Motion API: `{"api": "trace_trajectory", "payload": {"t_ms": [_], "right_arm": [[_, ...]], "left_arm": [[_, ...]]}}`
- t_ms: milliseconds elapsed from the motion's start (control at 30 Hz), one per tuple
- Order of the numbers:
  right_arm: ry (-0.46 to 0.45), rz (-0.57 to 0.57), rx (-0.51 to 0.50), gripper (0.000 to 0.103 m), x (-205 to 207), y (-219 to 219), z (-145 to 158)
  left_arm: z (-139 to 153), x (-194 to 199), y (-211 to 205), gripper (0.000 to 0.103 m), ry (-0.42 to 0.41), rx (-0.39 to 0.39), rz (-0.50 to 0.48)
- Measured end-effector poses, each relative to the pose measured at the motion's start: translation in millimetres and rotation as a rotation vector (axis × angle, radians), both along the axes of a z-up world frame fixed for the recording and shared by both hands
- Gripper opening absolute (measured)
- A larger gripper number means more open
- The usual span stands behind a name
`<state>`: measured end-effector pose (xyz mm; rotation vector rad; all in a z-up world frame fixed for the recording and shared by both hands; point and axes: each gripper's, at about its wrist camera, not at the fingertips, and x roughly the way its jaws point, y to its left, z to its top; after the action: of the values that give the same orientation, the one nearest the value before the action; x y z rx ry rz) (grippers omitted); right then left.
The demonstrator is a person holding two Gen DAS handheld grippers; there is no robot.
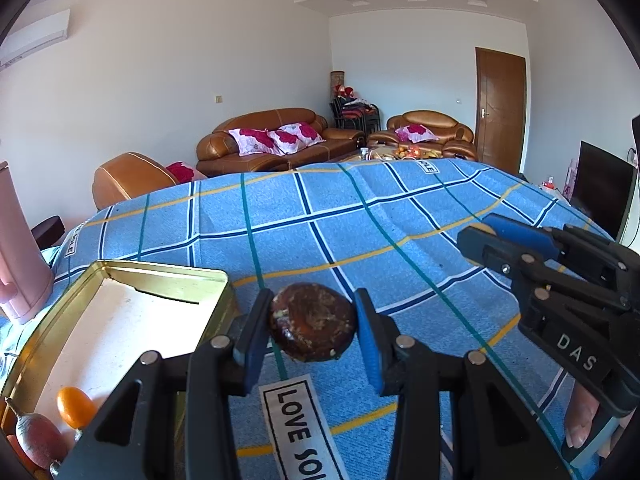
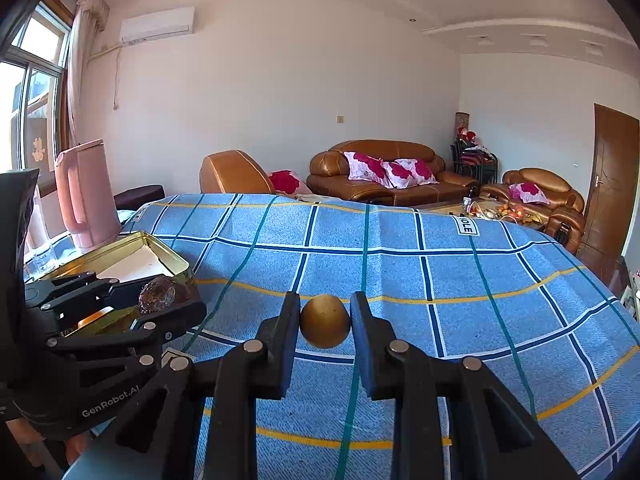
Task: Organize fruits
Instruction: 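Lift both held fruits and carry them over the tin tray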
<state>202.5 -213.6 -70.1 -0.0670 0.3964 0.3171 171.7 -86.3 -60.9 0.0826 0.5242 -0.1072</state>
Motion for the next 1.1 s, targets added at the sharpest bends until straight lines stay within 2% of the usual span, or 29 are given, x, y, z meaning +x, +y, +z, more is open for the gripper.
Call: {"api": "trace_trajectory", "payload": {"t_ms": [133, 533, 1100], "right_arm": [[-0.026, 0.004, -0.003, 0.028, -7, 3, 1], [-0.075, 0.039, 0.009, 0.028, -28, 8, 3], [-0.082, 0.075, -0.039, 0.027, -47, 29, 3]], "left_arm": [[2, -7, 1, 0.042, -0.027, -0.003, 0.009], [3, -29, 11, 0.042, -0.035, -0.028, 0.01], [7, -61, 28, 0.042, -0.082, -0.039, 0.019]]}}
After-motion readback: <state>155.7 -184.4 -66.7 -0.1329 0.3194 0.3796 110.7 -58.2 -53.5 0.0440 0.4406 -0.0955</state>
